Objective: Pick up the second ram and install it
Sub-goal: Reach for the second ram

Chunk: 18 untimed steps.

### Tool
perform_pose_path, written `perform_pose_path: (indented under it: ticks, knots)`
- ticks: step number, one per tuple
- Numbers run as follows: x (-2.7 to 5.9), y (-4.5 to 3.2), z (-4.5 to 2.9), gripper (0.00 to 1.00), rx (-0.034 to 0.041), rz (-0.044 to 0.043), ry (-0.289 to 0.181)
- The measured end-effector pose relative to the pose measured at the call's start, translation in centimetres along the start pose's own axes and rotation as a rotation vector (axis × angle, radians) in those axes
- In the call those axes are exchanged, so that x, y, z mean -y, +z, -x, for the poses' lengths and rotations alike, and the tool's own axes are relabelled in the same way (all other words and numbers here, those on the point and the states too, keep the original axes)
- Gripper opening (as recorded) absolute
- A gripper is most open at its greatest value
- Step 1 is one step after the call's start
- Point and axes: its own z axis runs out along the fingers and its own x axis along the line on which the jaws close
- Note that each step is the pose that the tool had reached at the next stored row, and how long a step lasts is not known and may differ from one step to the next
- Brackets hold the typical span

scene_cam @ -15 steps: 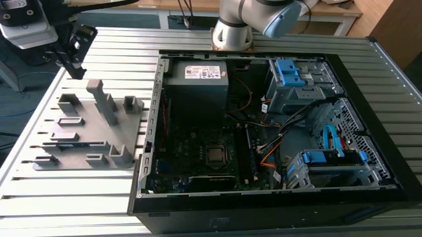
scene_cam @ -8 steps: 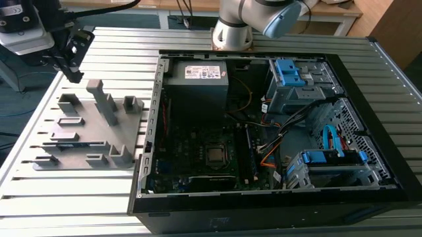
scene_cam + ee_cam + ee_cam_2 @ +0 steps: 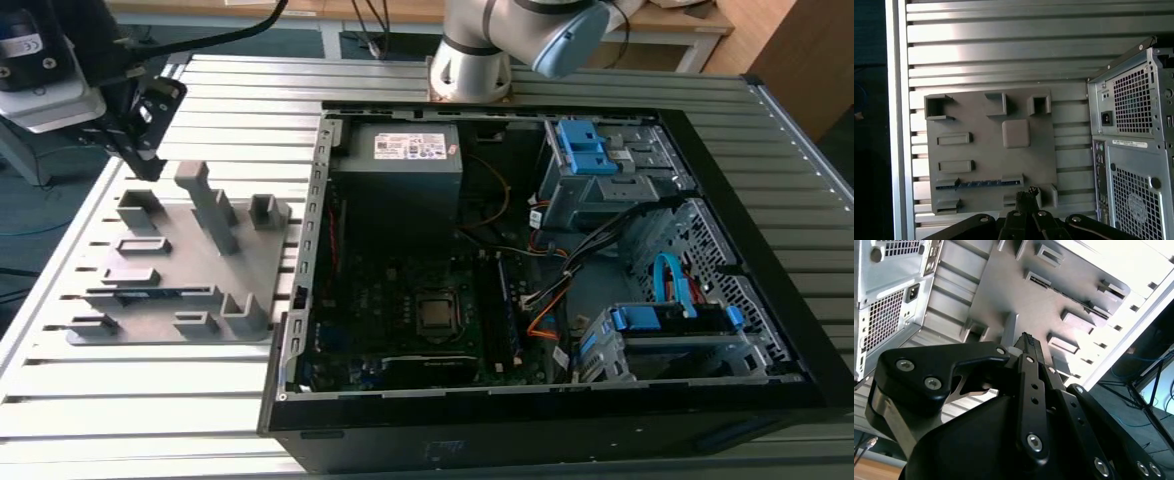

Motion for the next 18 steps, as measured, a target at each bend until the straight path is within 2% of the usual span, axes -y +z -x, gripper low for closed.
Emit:
perform_pose_path:
  ticks: [4,9,18]
  knots:
    - [0.44,0.7,-0.33,0.1,-0.0001,-0.0002,0.0]
    - [1.02,1.54,-1.27,0.1,0.0001,-0.0001,0.0]
    - [1.4,2.45,-1.68,0.1,-0.0002,-0.0003,0.0]
